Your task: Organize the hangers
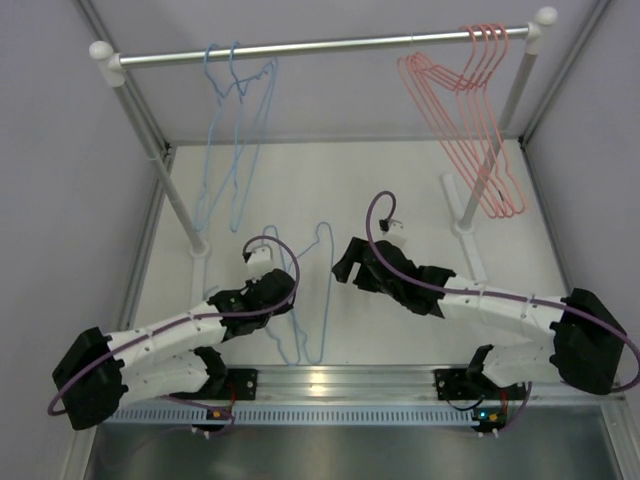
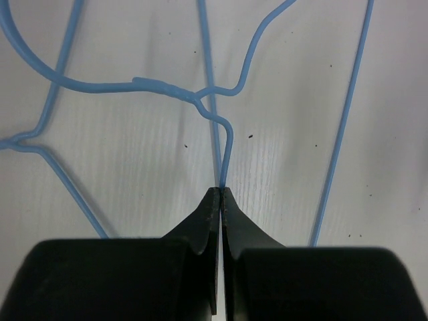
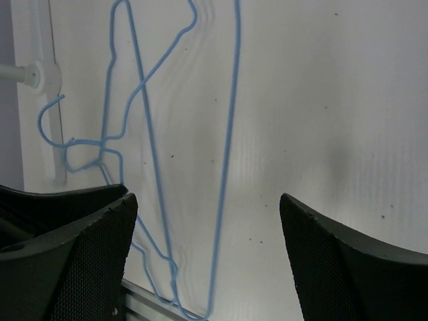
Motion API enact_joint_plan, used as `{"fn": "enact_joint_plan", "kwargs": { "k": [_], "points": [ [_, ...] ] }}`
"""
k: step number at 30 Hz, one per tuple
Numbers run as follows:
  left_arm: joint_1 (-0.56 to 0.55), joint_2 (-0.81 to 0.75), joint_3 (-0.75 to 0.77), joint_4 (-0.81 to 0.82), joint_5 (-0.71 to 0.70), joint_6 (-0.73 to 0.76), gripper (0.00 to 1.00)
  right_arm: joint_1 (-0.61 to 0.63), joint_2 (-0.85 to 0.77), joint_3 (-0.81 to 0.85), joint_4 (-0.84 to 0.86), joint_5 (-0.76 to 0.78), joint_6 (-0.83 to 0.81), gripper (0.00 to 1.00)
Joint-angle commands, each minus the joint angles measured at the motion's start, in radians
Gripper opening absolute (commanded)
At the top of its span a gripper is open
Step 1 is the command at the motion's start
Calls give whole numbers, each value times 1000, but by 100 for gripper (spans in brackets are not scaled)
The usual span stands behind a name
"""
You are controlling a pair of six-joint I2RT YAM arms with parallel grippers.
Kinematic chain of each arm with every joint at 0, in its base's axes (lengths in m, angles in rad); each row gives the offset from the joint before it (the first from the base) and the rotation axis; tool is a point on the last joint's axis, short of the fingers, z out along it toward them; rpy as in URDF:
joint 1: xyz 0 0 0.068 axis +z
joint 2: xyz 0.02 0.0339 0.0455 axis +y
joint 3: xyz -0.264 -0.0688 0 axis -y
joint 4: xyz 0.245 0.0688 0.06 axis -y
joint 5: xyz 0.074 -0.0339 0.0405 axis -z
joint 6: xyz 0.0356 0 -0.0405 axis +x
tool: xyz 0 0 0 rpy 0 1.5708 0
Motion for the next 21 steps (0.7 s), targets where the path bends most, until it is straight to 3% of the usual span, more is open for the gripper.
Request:
{"fn": "enact_joint_plan", "kwargs": {
  "k": [1,8,21],
  "points": [
    [-37,19,42,0,-48,2,0,15,94,116,109,-13,3,84],
    [-125,47,62,3,-97,-10,0,3,298,277,152,-78,64,84],
    [-218,56,81,3,-154,-14,0,-39,531,250,396,-256,232,82]
  ]
}}
